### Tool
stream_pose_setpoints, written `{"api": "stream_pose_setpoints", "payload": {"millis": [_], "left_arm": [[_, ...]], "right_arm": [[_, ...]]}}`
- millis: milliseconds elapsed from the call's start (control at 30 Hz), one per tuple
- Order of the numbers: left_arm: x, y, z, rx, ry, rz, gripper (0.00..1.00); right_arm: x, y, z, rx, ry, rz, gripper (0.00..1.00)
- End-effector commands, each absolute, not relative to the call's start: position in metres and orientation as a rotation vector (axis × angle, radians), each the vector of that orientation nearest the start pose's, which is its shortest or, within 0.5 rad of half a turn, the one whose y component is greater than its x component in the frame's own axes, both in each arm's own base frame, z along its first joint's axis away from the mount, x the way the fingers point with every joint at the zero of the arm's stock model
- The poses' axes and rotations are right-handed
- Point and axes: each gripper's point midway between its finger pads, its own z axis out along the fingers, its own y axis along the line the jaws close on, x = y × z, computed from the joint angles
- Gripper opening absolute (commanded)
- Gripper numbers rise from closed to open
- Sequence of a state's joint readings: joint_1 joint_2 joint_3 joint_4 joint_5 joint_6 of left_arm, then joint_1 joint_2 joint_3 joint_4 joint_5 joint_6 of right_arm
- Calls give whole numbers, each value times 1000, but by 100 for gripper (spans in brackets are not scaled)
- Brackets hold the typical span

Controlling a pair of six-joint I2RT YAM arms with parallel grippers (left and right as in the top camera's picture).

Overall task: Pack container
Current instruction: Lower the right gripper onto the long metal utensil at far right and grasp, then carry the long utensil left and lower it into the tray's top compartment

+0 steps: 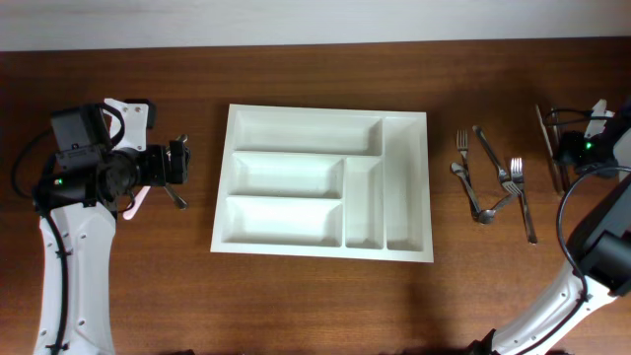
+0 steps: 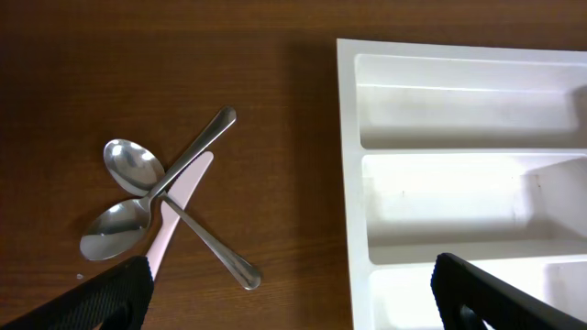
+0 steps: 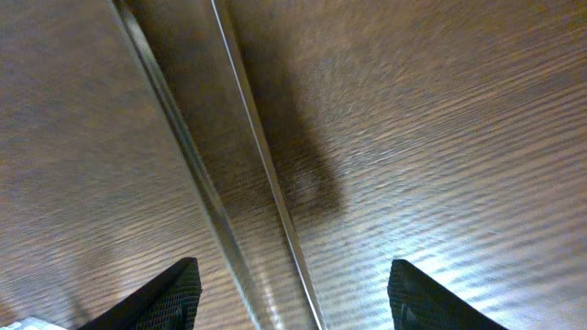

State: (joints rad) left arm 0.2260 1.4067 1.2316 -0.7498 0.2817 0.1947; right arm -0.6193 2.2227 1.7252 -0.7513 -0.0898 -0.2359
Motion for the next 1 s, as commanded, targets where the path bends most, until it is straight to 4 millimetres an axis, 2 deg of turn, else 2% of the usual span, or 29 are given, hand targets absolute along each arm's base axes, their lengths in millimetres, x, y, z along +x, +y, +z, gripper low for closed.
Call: {"api": "stream_pose_setpoints", "payload": {"millis": [0,167,300,500,733,800,900,967], "left_arm": [[377,35,206,105,2432,-177,99],[377,35,206,105,2432,-177,99],[377,35,206,105,2432,-177,99],[377,35,206,105,2432,-177,99],[377,35,206,105,2432,-177,99],[377,35,206,105,2432,-177,99],[377,35,206,105,2432,-177,99],[377,35,206,105,2432,-177,99]], "right_arm": [[413,-276,1,524,2821,-56,66],[411,-274,-9,528,2843,-41,65],[410,-273,-12,531,2849,-38,39],[408,-272,-14,565,2853,-27,15],[404,-269,-15,620,2862,-7,4],[403,-267,-12,672,2853,7,4],[408,-259,-1,664,2831,83,4],[413,-255,13,667,2805,124,4]]}}
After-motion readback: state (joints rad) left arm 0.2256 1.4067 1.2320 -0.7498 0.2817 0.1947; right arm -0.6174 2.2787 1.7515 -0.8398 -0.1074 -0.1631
